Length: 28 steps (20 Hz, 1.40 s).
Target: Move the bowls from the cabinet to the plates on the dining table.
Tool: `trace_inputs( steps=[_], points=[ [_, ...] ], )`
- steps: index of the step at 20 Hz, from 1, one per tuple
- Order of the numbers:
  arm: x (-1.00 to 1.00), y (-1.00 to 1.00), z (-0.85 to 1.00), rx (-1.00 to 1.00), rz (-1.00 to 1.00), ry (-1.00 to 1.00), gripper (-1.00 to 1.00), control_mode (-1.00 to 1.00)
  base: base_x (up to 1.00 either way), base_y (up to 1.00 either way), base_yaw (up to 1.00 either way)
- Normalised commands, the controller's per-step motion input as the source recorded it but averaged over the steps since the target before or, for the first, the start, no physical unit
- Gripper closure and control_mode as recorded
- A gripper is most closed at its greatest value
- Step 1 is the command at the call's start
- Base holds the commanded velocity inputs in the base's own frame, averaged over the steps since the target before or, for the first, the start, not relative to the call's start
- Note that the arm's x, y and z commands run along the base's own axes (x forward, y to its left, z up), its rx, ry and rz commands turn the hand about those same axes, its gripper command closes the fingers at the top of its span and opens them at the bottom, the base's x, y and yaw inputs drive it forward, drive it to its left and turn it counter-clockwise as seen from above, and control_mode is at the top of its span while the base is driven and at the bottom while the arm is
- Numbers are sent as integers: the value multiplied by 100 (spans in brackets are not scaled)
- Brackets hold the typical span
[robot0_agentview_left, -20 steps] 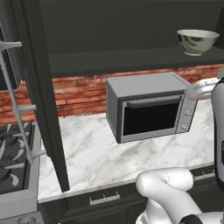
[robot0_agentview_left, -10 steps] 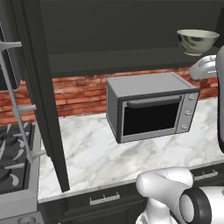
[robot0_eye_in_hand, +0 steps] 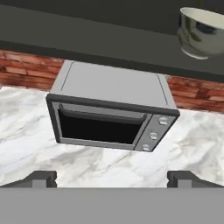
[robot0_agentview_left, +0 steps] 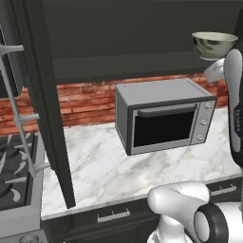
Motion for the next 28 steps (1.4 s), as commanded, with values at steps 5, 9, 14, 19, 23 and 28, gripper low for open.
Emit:
trace_inputs(
  steps=[5,9,14,19,23,28],
  points=[
    [0,0,0,-22,0,-29,-100,-100,0,0,0],
    [16,-3,0,-16,0,-25,-100,-100,0,0,0],
    [18,-6,0,-9,0,-8,-100,-100,0,0,0],
    [28,0,8,0,-1,3,-100,-100,0,0,0],
    [6,-8,43,-1,-3,9,-100,-100,0,0,0],
    [0,-9,49,0,-2,1,-100,-100,0,0,0]
  ],
)
